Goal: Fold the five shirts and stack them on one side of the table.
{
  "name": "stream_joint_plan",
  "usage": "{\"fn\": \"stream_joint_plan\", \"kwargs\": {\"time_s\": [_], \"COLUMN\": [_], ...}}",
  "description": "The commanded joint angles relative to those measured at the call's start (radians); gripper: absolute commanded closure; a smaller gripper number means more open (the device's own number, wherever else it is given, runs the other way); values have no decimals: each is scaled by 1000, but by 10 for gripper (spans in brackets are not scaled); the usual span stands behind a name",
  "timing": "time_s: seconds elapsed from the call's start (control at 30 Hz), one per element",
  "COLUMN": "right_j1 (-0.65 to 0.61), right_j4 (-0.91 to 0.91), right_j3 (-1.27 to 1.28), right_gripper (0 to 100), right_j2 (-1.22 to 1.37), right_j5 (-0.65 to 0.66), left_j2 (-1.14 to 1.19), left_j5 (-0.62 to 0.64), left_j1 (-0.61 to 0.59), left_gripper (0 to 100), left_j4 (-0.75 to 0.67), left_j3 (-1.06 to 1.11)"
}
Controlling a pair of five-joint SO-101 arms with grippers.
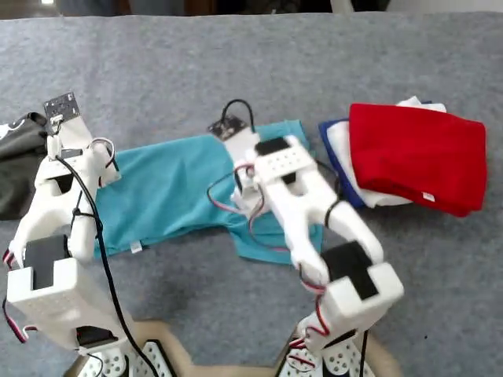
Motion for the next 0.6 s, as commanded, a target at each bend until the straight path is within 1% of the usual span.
{"fn": "stream_joint_plan", "kwargs": {"time_s": [0.0,0.13,0.27,0.37,0.43,0.57], "right_j1": [-21,-14,-21,2,34,112], "right_j4": [-15,-8,57,100,106,75], "right_j3": [122,288,387,378,349,277], "right_gripper": [985,985,985,985,985,985], "right_j2": [-166,-332,-506,-616,-657,-611], "right_j5": [35,104,181,219,222,222], "left_j2": [-5,-3,-3,-3,-3,-11], "left_j5": [23,44,66,64,63,63], "left_j1": [-18,-22,-35,-35,-35,-35], "left_gripper": [971,971,971,971,971,971], "left_j4": [-15,-15,-17,-17,-17,-17], "left_j3": [-42,-42,-42,-42,-42,-42]}}
